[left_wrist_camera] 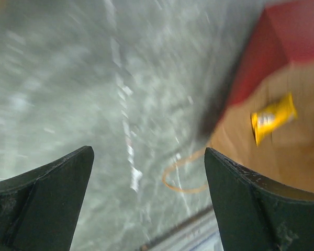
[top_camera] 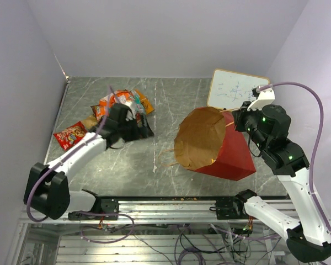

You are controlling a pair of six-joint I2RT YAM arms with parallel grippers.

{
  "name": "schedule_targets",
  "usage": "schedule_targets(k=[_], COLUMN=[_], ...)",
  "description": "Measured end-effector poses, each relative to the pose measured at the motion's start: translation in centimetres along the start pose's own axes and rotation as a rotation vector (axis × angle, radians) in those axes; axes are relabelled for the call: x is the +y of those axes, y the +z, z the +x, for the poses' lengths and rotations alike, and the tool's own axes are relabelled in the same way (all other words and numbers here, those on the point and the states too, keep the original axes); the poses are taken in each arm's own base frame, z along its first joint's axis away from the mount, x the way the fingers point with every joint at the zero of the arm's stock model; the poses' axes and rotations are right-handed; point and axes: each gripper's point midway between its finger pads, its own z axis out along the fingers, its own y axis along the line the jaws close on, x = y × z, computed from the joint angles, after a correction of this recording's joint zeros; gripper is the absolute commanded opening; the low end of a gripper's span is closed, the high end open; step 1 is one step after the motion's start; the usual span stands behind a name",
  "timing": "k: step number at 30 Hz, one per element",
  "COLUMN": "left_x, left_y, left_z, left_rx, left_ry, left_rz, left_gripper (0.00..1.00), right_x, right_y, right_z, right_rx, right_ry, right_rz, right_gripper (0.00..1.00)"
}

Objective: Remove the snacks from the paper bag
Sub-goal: Adjust the paper bag at the center of the board.

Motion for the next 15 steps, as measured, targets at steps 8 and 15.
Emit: schedule_targets(k=[8, 15], left_x=[-6.6, -9.0], left_y=[4.4, 7.1], left_z=[12.8, 16.3], left_rx=[0.32, 0.439], left_ry=[0.06, 0.181], left_rz=[0.299, 0.342], left_gripper=[0.95, 0.3], right_x=[-0.2, -0.2], right_y=[0.3, 0.8], right_z=[0.2, 0.5], right_rx=[0.008, 0.026], right_ry=[-0.028, -0.049], right_rz=[0.009, 0.012], right_gripper=[0.0, 0.0])
